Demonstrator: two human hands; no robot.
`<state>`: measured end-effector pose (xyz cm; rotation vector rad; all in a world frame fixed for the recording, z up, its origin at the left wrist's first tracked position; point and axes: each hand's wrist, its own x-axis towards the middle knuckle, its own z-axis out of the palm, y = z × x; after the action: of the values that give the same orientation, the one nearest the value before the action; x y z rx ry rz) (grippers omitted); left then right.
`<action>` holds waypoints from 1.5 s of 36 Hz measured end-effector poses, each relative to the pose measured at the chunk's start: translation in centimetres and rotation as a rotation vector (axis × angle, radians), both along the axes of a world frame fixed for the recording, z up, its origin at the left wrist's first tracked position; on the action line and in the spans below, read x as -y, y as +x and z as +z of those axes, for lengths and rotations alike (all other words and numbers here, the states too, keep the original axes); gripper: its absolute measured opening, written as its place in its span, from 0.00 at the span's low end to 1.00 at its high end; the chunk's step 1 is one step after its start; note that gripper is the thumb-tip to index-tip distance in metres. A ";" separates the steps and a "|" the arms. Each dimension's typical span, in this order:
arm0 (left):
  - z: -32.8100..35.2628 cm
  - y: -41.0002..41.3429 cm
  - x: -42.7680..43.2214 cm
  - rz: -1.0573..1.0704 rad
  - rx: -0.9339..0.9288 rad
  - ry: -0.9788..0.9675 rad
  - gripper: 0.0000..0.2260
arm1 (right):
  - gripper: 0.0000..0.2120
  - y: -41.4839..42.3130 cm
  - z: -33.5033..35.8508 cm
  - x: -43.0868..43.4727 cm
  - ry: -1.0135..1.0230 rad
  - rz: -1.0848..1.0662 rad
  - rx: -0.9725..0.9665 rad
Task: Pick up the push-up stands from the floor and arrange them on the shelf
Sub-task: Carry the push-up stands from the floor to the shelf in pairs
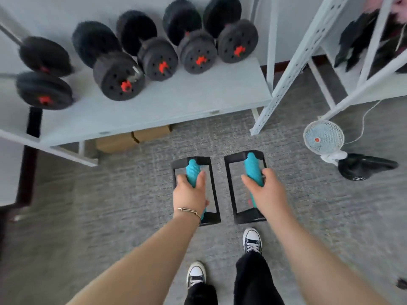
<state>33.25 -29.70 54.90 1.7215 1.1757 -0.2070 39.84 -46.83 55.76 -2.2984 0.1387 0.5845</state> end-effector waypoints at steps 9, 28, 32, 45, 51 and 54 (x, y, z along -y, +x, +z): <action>16.7 -1.7 -7.8 0.074 0.197 -0.016 0.17 | 0.16 -1.2 16.4 -7.9 0.233 -0.079 0.042; 35.1 12.1 -13.5 -0.043 0.575 0.135 0.12 | 0.14 14.5 35.8 -14.1 0.386 0.021 0.343; 36.7 19.5 -13.5 -0.044 0.588 0.119 0.14 | 0.17 21.5 37.2 -14.4 0.372 0.045 0.387; 38.8 39.9 -15.4 0.037 0.513 -0.015 0.12 | 0.20 42.5 39.2 -16.9 0.328 0.028 0.319; 38.7 45.0 -17.2 0.101 0.425 -0.122 0.10 | 0.19 47.2 38.3 -17.9 0.307 0.035 0.272; 38.6 46.5 -17.6 0.126 0.397 -0.140 0.12 | 0.19 48.5 38.0 -18.1 0.280 0.053 0.267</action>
<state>79.76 -12.11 93.51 1.4751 0.9460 0.1238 88.32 -28.71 93.81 -2.0863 -0.1255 0.2961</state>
